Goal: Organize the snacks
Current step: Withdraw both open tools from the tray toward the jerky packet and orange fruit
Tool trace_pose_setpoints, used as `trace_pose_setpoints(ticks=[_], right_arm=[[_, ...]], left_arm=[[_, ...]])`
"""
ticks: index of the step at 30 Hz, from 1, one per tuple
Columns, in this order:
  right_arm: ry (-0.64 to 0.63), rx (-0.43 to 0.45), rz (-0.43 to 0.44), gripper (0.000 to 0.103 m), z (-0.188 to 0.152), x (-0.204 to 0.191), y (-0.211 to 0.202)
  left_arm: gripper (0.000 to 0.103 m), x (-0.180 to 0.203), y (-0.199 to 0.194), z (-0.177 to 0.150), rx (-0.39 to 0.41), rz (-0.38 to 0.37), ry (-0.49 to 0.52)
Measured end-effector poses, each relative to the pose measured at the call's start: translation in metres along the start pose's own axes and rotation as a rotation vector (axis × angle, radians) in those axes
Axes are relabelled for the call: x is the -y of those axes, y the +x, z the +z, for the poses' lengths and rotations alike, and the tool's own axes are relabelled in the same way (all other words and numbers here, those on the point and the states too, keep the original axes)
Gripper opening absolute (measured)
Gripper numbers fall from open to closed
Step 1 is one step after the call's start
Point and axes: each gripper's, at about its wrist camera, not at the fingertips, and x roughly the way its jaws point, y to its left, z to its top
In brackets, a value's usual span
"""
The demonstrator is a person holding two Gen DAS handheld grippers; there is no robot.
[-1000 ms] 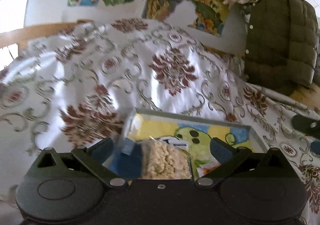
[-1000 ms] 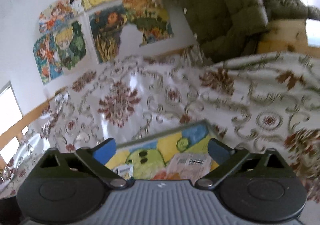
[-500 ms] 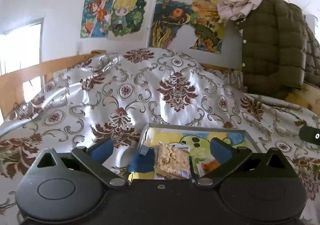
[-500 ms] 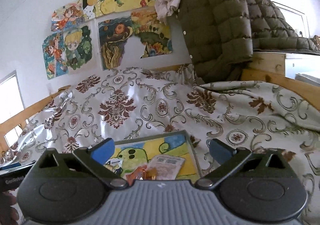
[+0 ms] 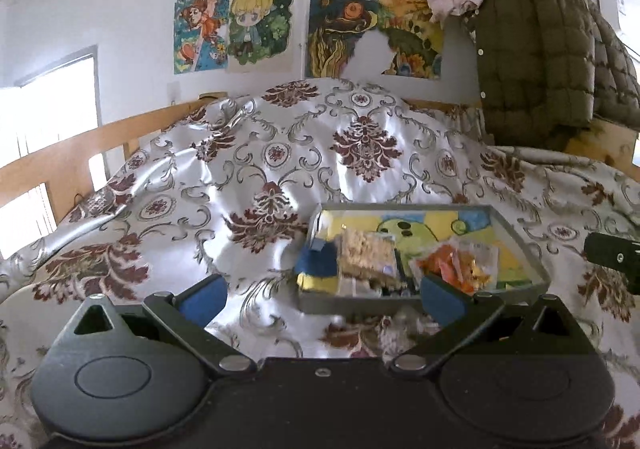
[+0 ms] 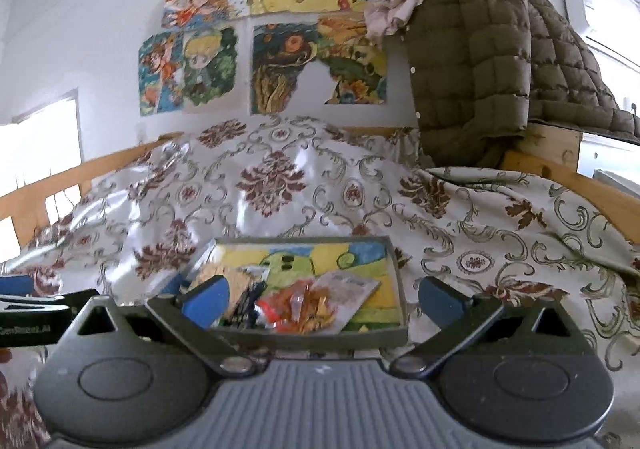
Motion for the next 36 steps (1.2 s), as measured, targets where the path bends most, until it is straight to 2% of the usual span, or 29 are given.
trace_pose_setpoints(ticks=[5,11,15,20,28,36], right_arm=[[0.018,-0.037,-0.022,0.103,-0.014,0.004,-0.019],[0.039,-0.113,-0.050,0.103,-0.034,0.013,-0.033],[0.070,-0.162,-0.066,0.103,-0.043,0.018,-0.037],[0.081,-0.195,-0.055,0.103,-0.049,0.017,-0.044],[0.053,-0.267,-0.054,0.103,-0.055,0.009,-0.043],[0.032,-0.342,-0.049,0.103,-0.060,0.004,-0.029]], left_arm=[[0.102,-0.006,-0.018,-0.016,-0.030,0.008,0.013],[0.102,-0.007,-0.025,-0.037,-0.158,-0.077,0.009],[0.102,-0.001,-0.031,-0.050,-0.193,-0.086,0.037],[0.102,0.006,-0.034,-0.057,-0.227,-0.069,0.066],[0.102,0.005,-0.032,-0.059,-0.259,-0.064,0.036],[0.102,0.002,-0.021,-0.061,-0.319,-0.024,0.027]])
